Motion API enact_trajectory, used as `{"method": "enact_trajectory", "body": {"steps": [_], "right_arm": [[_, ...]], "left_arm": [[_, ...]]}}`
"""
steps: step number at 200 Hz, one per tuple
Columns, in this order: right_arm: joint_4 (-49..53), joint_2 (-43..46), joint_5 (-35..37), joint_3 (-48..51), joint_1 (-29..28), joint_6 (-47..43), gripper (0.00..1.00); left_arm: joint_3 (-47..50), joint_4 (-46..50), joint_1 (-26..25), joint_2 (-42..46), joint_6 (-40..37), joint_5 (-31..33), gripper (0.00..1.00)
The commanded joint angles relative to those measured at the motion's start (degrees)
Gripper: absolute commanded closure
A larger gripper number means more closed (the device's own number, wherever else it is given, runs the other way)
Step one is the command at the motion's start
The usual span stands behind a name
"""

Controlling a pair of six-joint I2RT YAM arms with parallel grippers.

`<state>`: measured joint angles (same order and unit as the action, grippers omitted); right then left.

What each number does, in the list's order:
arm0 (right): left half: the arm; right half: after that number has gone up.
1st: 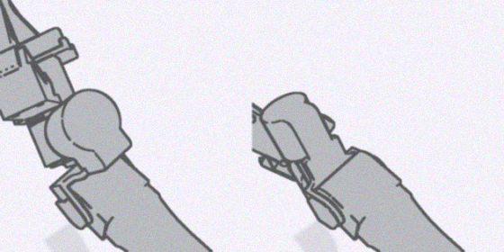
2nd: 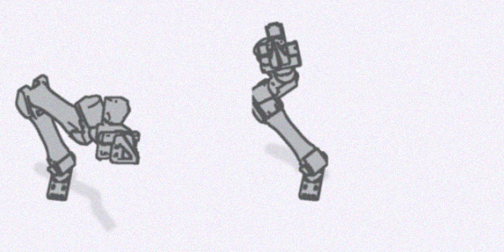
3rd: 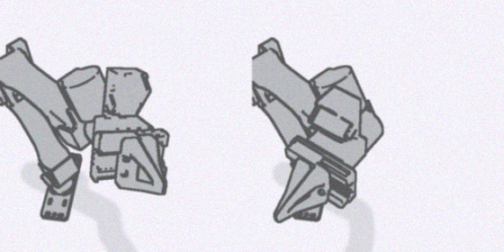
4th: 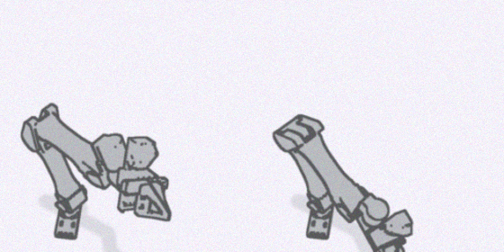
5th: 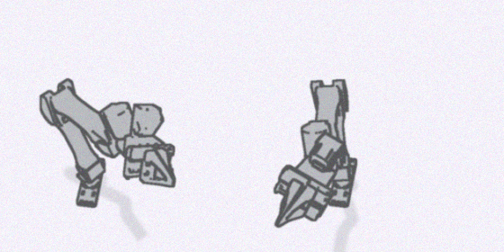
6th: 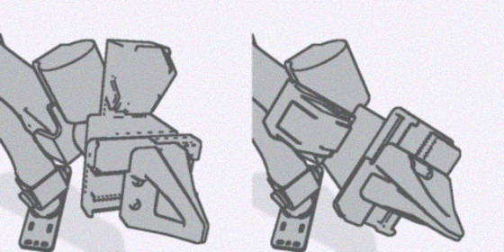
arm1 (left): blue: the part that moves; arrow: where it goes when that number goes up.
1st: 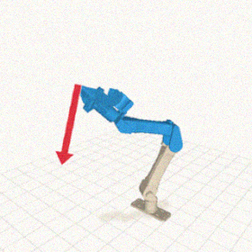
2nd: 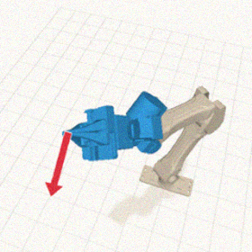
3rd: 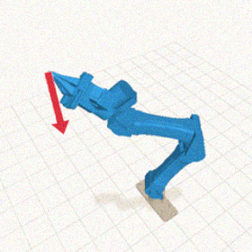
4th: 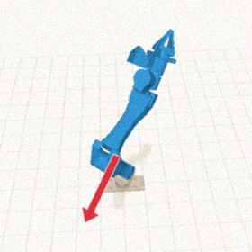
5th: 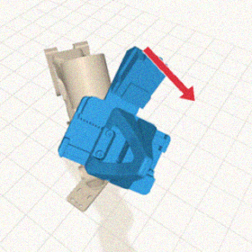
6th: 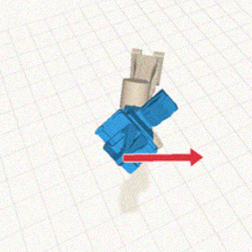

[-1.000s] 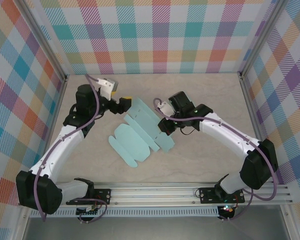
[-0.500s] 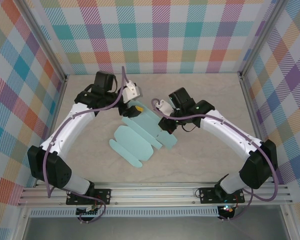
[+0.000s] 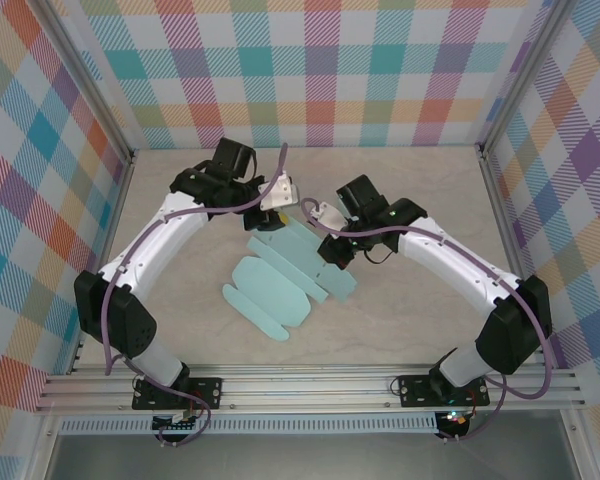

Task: Fold the paper box

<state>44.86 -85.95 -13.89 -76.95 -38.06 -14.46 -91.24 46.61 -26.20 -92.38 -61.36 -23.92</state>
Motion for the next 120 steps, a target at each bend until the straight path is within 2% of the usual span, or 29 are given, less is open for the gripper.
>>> {"method": "enact_trajectory", "body": {"steps": [1, 29, 73, 94, 120], "right_arm": [[-1.86, 0.17, -1.24, -1.63, 0.62, -1.36, 0.98], [-2.6, 0.46, -0.83, -1.03, 1.24, -1.1, 0.98], [-4.43, 1.44, -0.65, 0.41, 2.61, -0.46, 0.94], [-5.02, 1.75, -0.94, 0.91, 3.17, -0.22, 0.93], [-5.06, 1.75, -0.6, 1.14, 3.47, 0.15, 0.86]], "left_arm": [[-1.27, 4.27, -0.78, -1.33, -1.74, 3.69, 0.63], [-1.3, 4.5, -0.77, -1.31, -1.92, 4.4, 0.66], [-1.18, 5.07, -1.29, -1.73, -2.01, 8.01, 0.79], [-0.72, 4.4, -1.65, -1.6, -1.49, 7.96, 0.83], [0.21, 2.21, -1.84, -1.14, -0.16, 7.79, 0.96]]}}
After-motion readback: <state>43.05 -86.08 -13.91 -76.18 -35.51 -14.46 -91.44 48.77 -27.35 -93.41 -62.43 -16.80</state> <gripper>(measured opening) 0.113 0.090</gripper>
